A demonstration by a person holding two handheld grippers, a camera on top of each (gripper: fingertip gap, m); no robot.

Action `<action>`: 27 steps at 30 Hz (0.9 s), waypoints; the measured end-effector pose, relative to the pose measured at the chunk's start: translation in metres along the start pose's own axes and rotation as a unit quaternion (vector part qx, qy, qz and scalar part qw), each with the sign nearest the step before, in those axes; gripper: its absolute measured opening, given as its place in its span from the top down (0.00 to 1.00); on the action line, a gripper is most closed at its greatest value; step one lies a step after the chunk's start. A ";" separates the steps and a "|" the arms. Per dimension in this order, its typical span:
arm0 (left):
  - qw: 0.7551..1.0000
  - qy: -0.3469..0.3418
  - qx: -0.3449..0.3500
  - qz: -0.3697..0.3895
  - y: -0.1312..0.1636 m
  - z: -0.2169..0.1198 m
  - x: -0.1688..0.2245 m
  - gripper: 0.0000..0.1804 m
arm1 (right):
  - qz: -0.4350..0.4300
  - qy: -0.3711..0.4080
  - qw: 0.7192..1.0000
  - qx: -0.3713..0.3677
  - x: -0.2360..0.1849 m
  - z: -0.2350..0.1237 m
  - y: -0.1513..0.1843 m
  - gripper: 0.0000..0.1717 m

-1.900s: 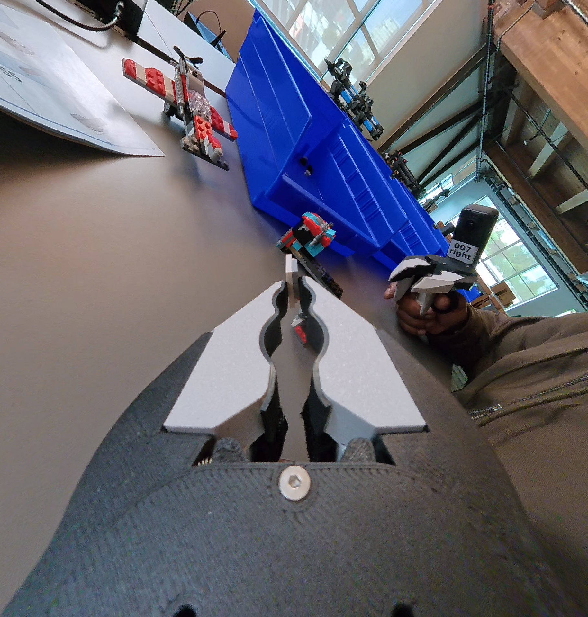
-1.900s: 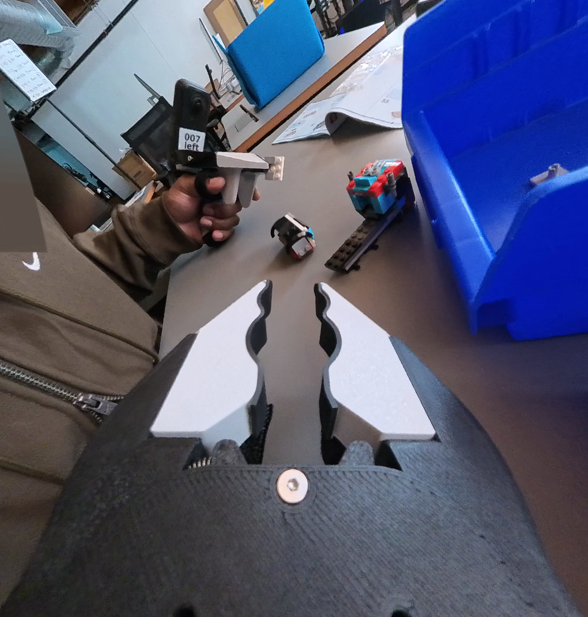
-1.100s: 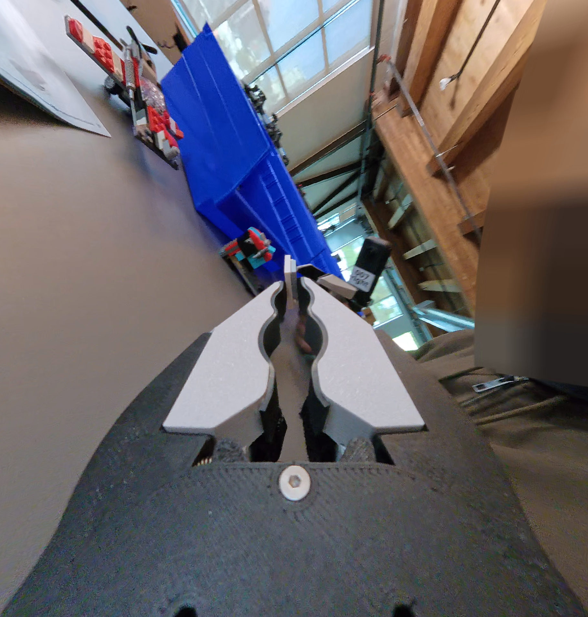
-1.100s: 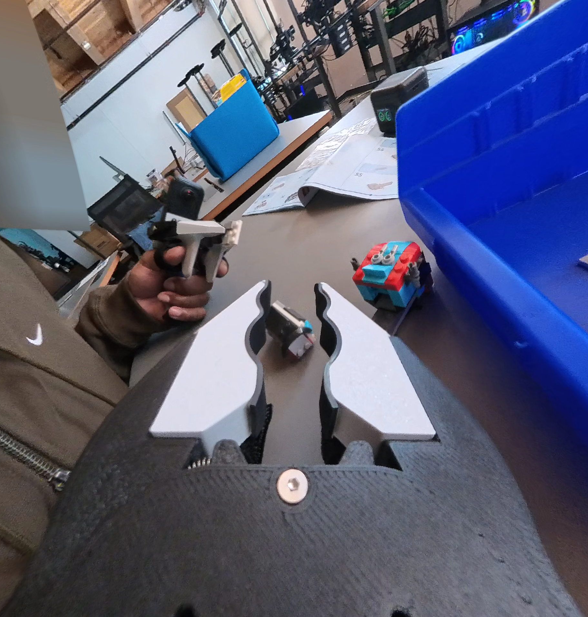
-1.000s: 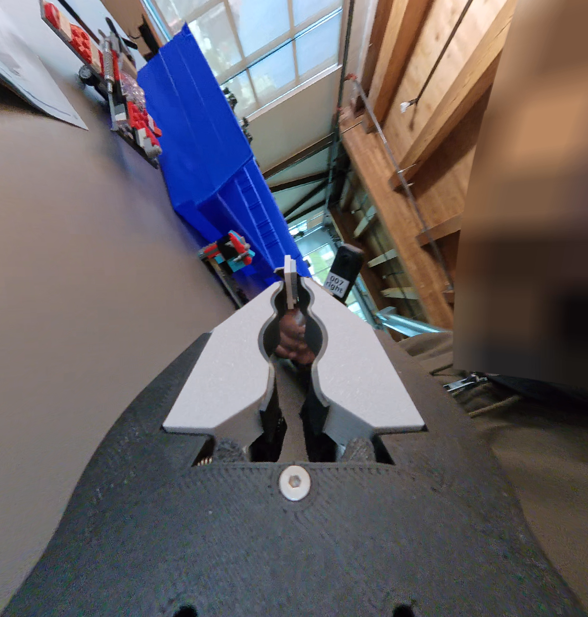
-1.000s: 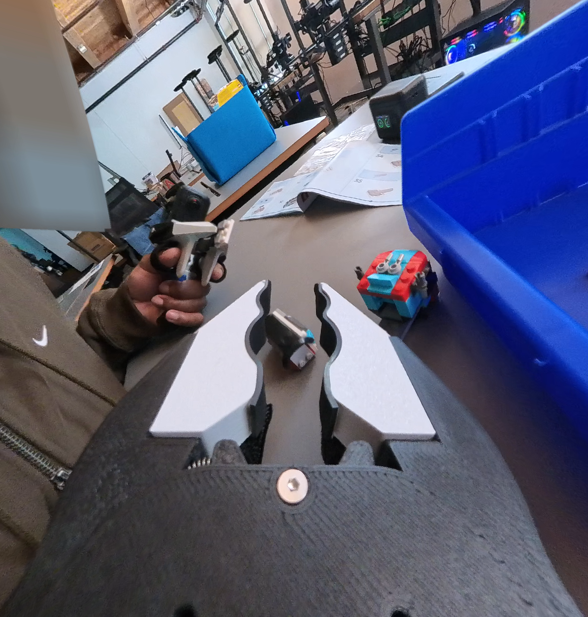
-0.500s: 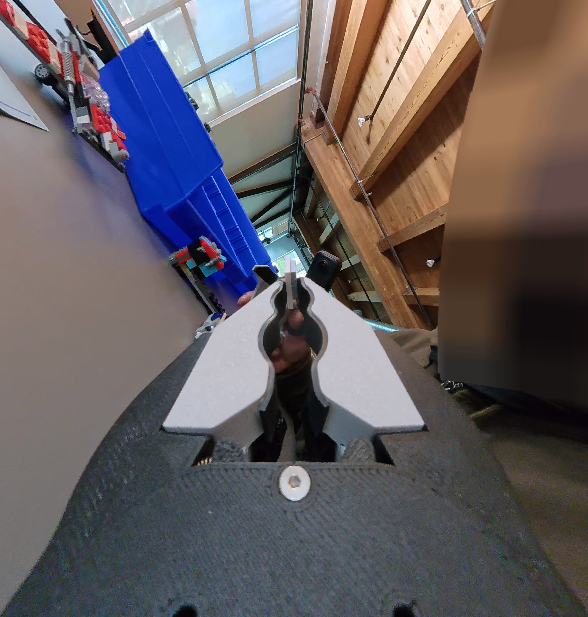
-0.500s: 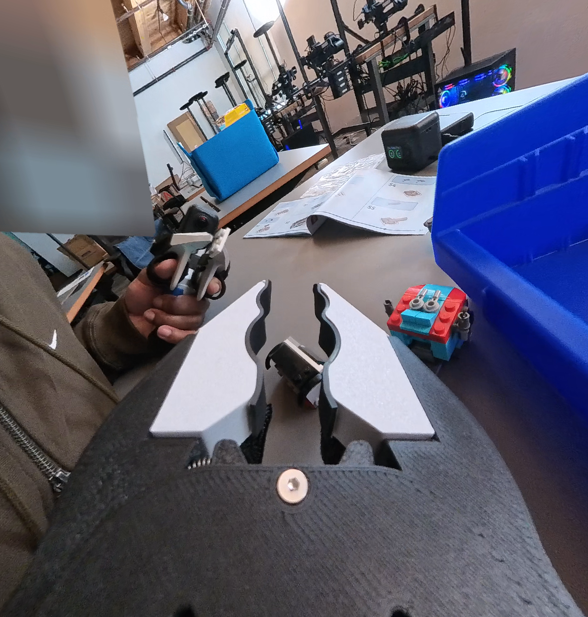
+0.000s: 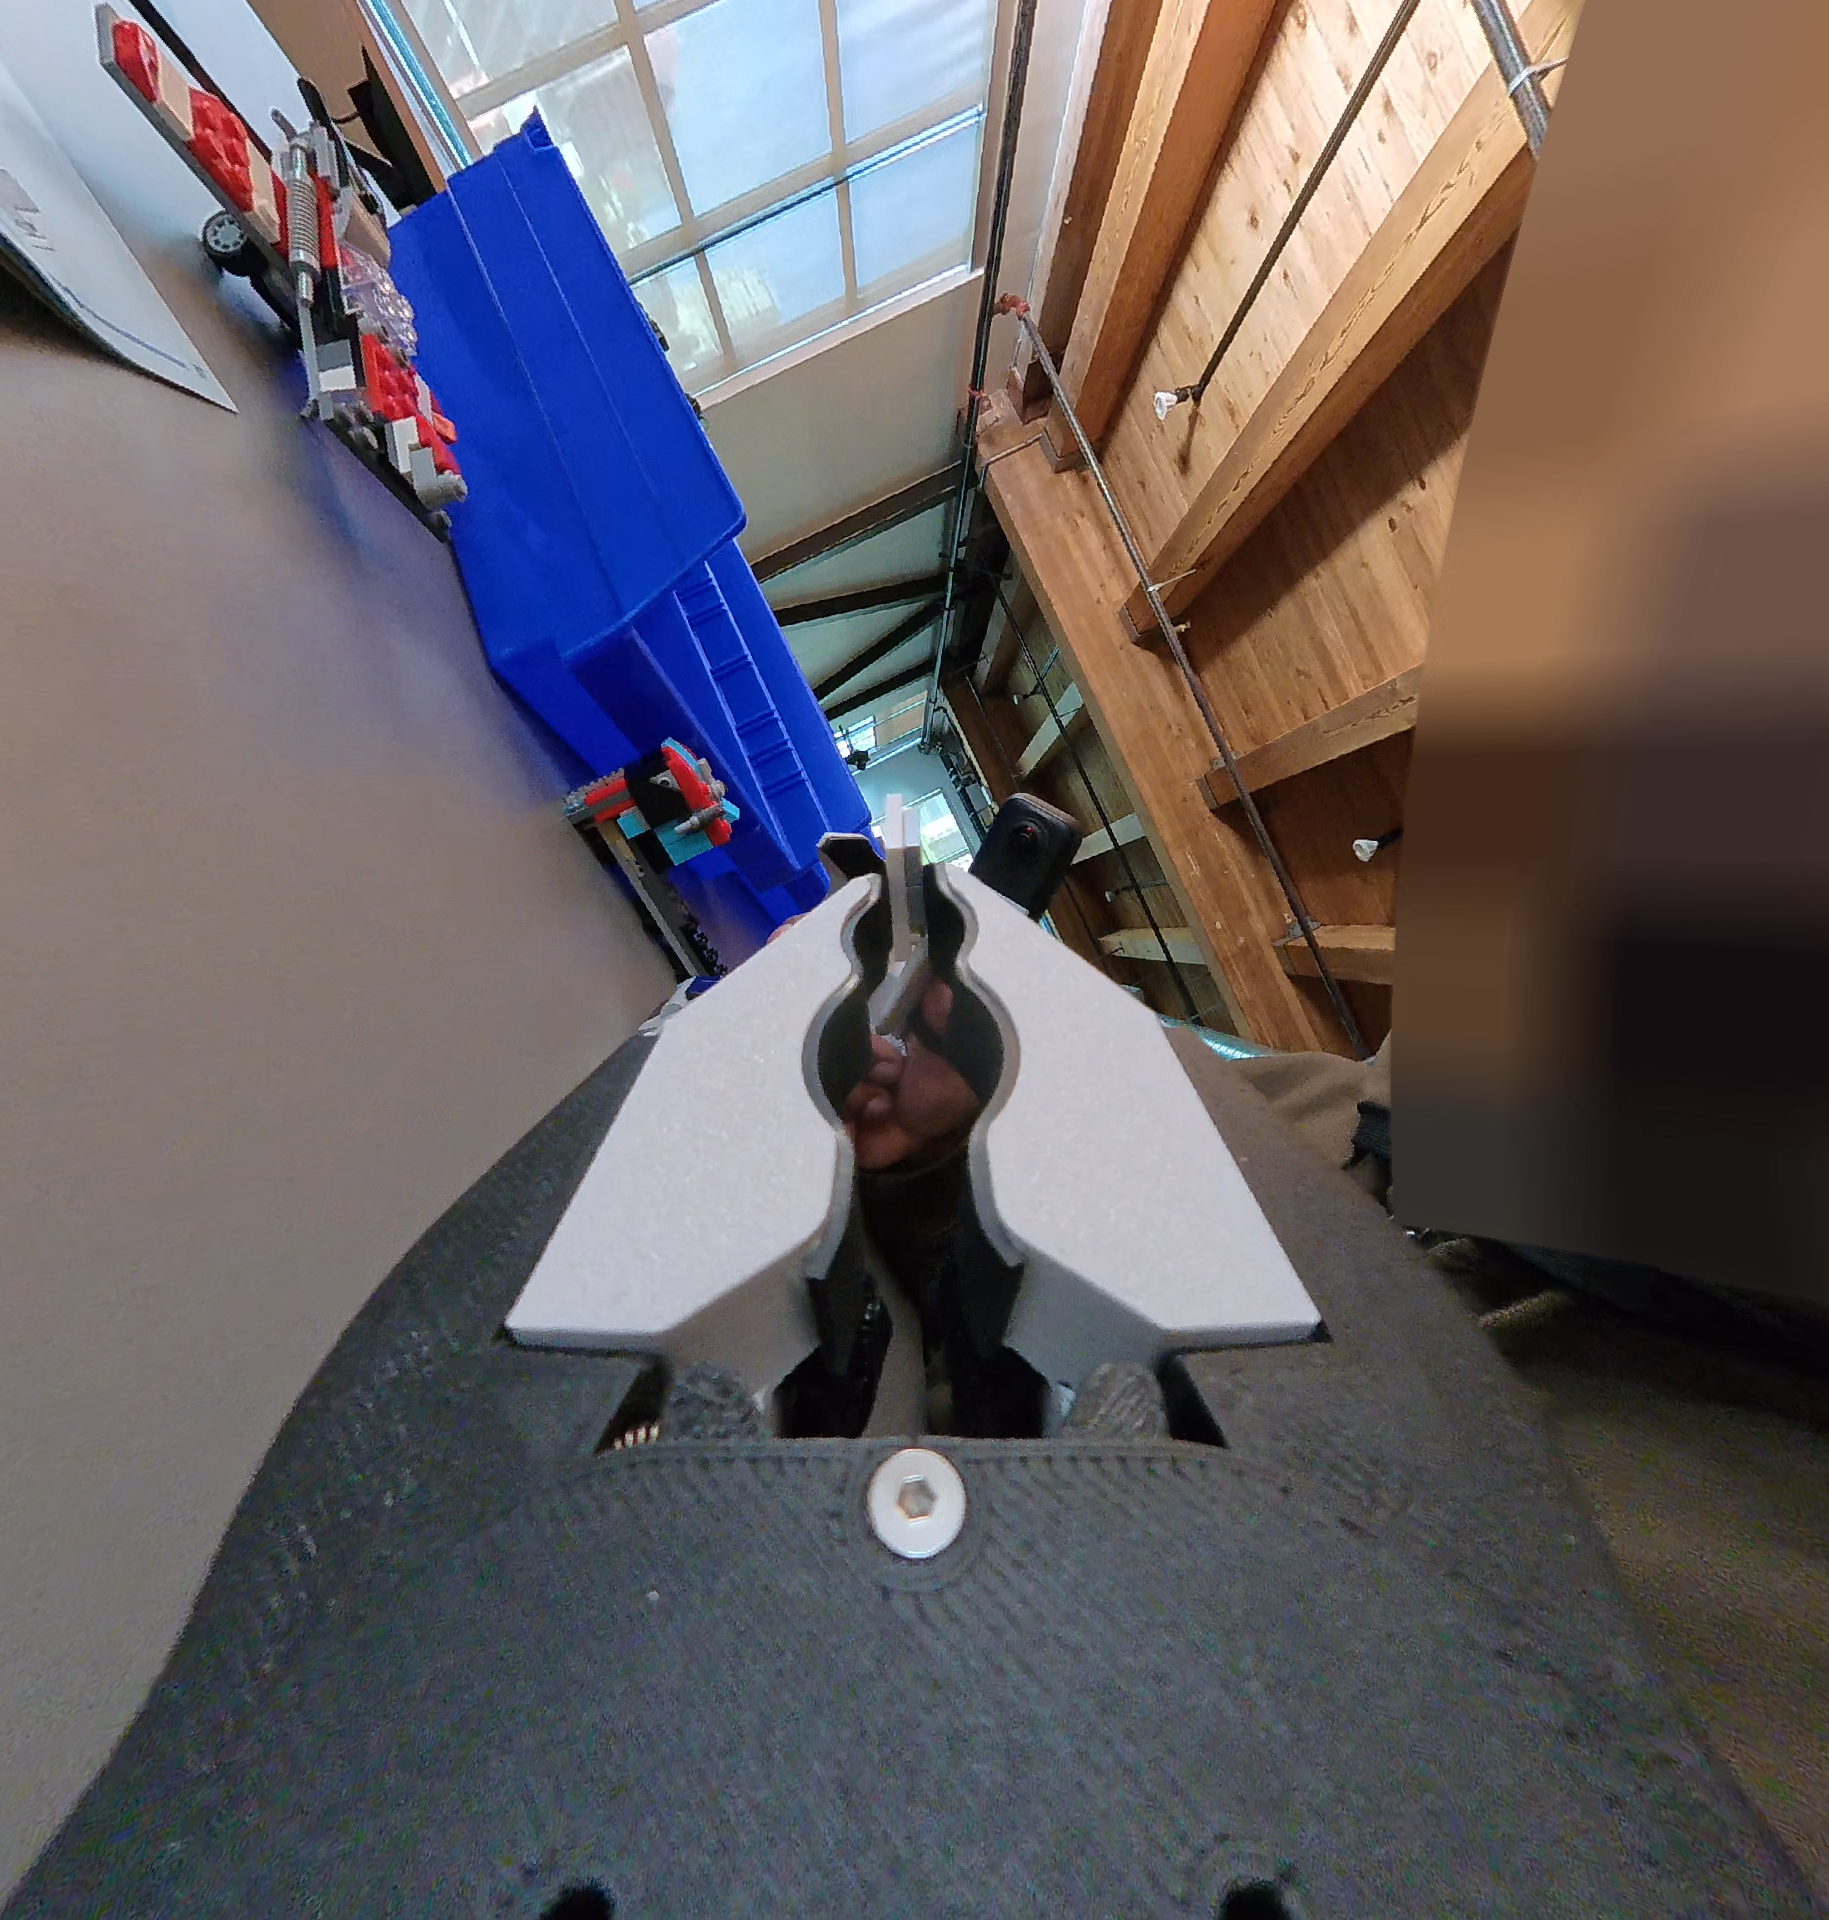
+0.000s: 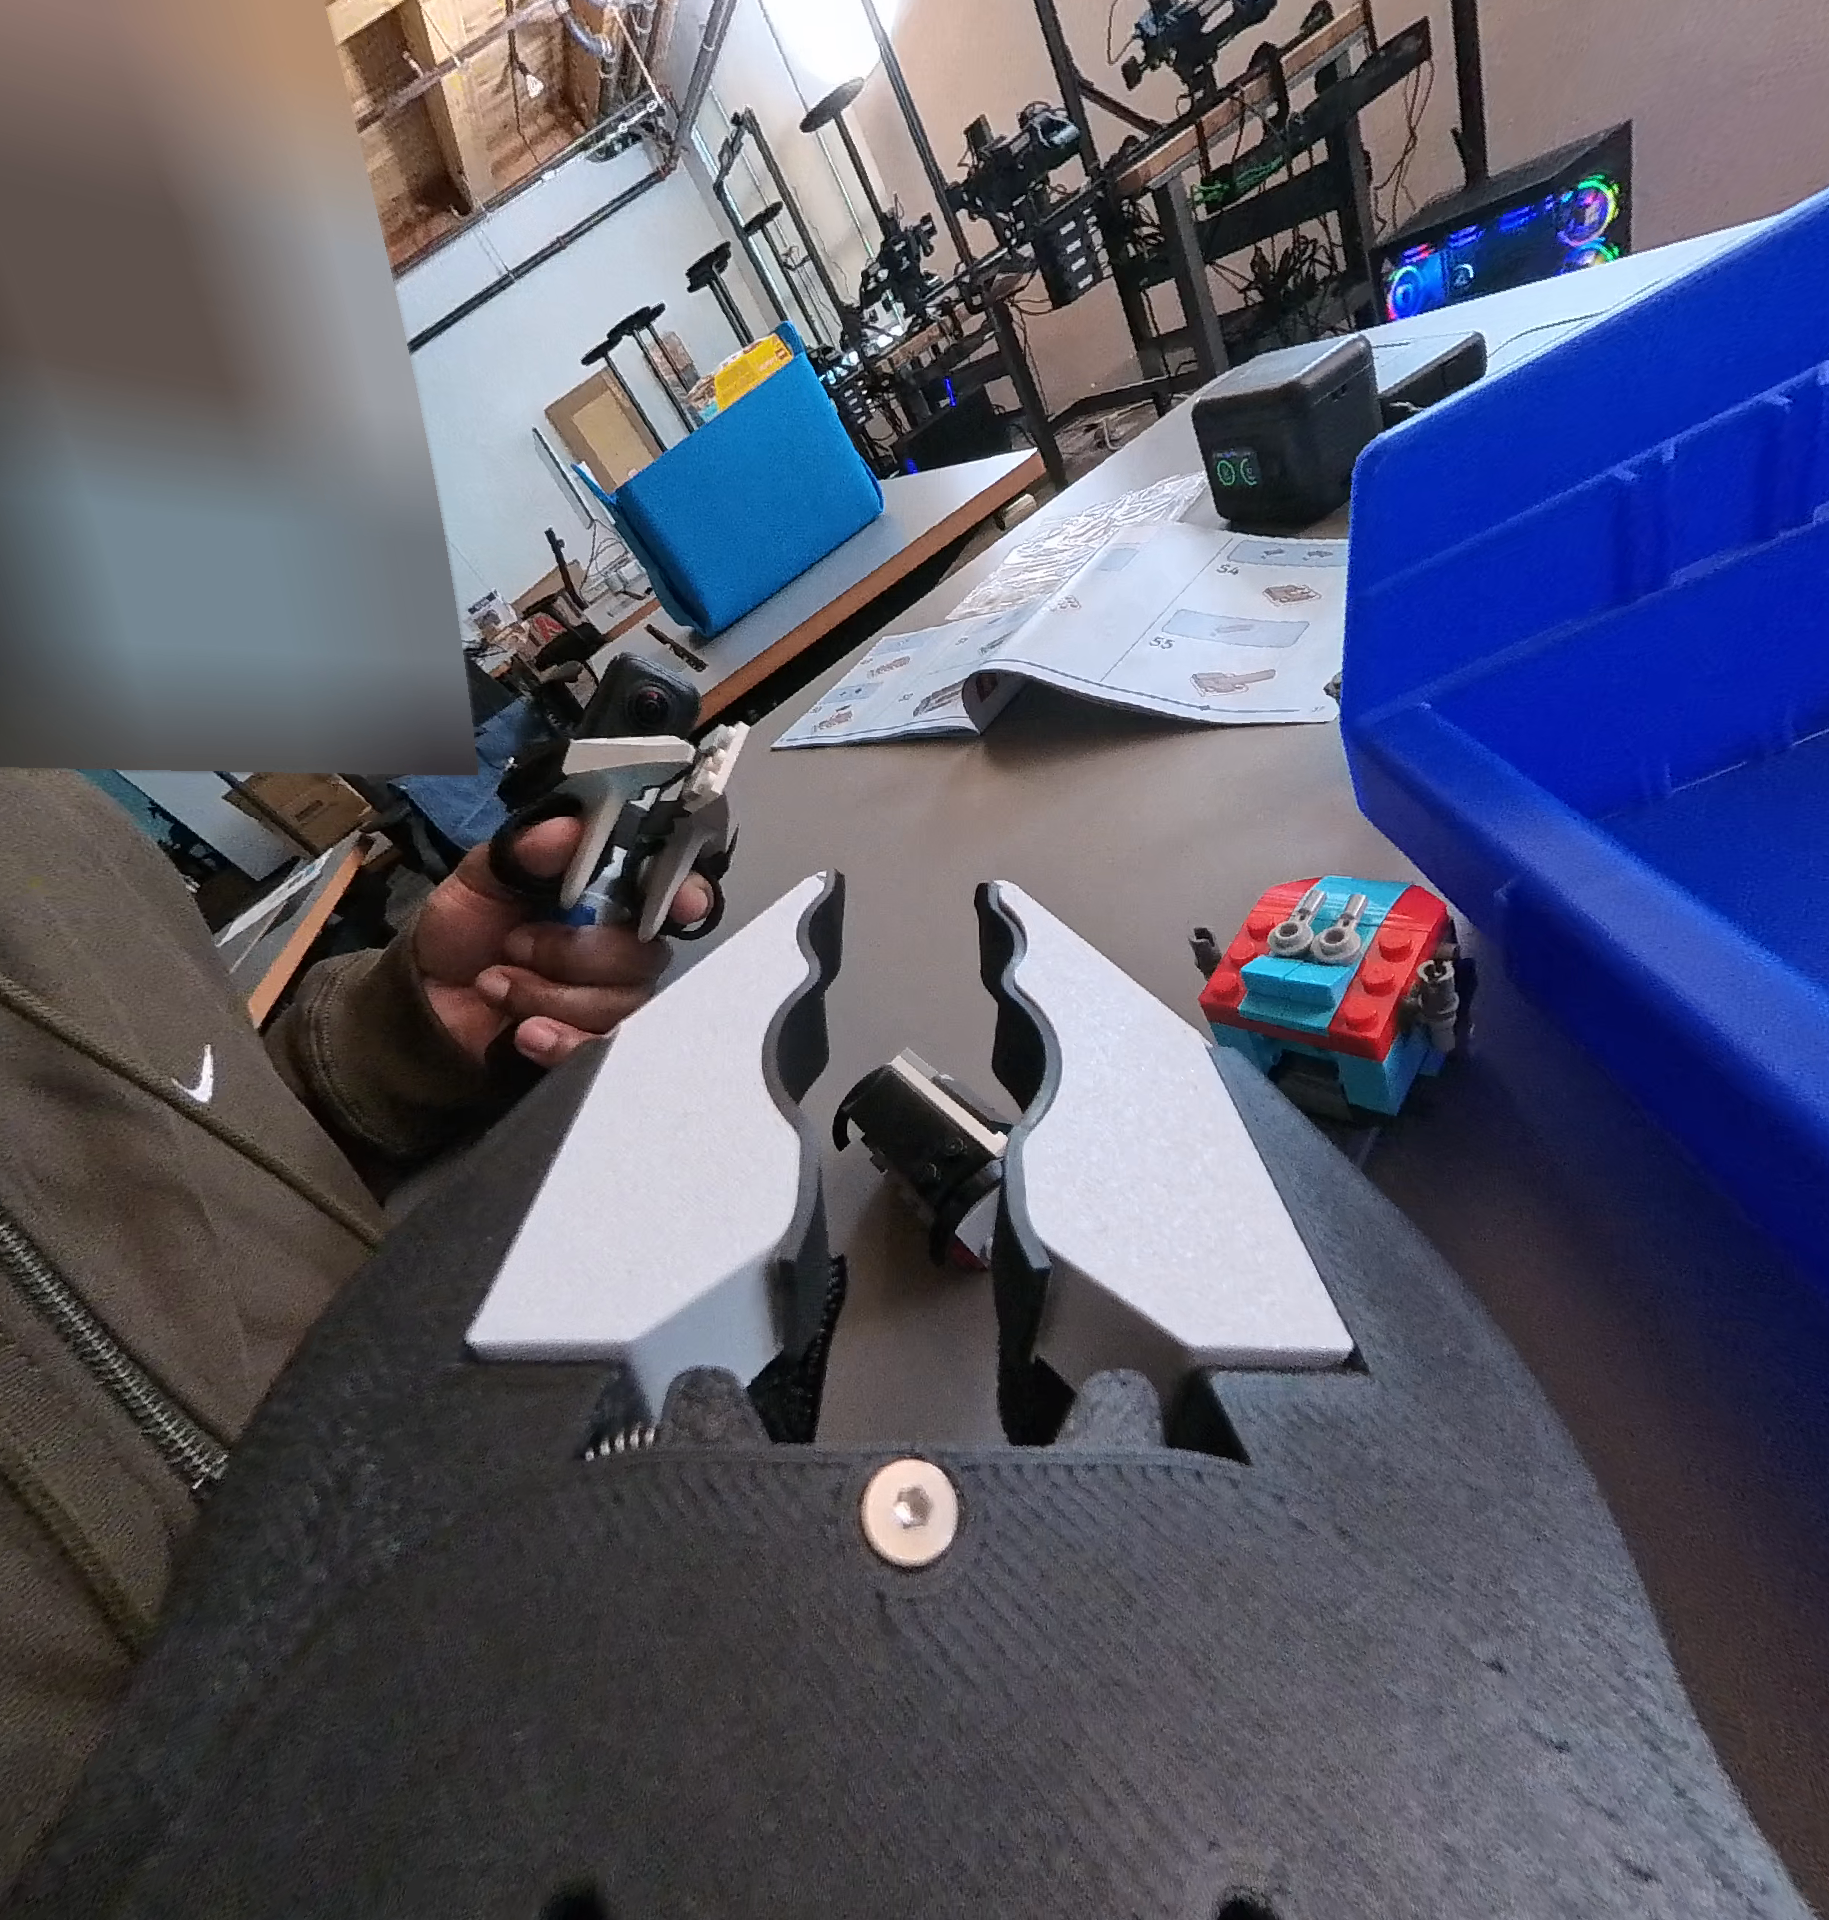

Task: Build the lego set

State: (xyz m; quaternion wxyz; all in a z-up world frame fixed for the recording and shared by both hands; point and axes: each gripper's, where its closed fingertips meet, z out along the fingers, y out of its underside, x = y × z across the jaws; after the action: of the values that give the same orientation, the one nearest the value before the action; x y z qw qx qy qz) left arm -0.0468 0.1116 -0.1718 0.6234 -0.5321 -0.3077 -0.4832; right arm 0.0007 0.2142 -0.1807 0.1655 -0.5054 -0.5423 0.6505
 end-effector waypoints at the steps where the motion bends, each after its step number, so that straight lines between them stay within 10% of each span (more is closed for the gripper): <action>1: 1.000 0.001 0.000 0.000 0.000 0.000 0.000 0.96 | 0.001 0.000 1.000 -0.001 0.000 0.000 0.000 0.84; 27: 1.000 0.009 0.012 -0.001 -0.004 -0.003 0.003 0.96 | 0.013 -0.003 1.000 -0.002 0.003 0.001 0.000 0.84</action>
State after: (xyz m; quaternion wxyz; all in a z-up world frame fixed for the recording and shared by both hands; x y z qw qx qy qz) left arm -0.0497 0.1080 -0.1684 0.6321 -0.5198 -0.3082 -0.4851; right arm -0.0011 0.2155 -0.1821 0.1542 -0.5110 -0.5377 0.6527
